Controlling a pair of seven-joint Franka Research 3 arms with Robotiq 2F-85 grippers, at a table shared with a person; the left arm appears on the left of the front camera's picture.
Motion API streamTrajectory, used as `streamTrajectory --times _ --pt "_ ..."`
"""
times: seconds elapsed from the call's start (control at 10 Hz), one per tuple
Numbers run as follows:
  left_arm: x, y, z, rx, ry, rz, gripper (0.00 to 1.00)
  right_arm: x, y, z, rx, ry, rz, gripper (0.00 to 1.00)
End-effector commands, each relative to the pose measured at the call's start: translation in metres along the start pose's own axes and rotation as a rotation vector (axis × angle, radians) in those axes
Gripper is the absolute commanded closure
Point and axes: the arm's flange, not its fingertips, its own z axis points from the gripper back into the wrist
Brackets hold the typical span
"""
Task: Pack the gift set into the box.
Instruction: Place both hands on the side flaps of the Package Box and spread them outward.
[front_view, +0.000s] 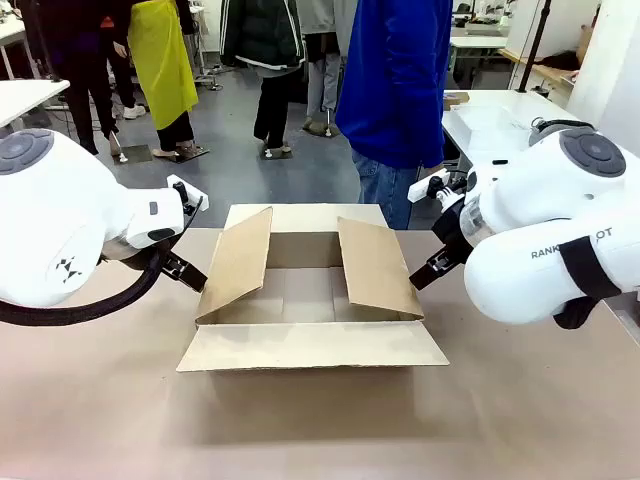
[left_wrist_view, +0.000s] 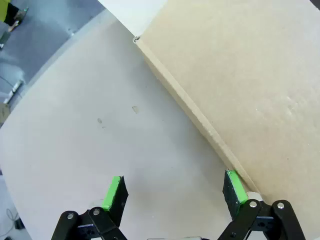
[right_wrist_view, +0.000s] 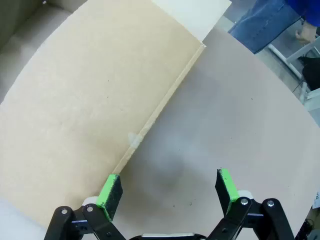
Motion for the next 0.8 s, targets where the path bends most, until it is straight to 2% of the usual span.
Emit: streamTrajectory --times 0.0,0.7 --pt "0.0002 -0.0002 0.0002 0.000 -0.001 -0.001 0.00 0.0000 0.0000 0.0000 0.000 0.000 0.000 0.00" --pt "0.0002 -0.0002 0.0002 0.000 -0.001 -0.001 0.00 0.0000 0.0000 0.0000 0.000 0.000 0.000 0.00"
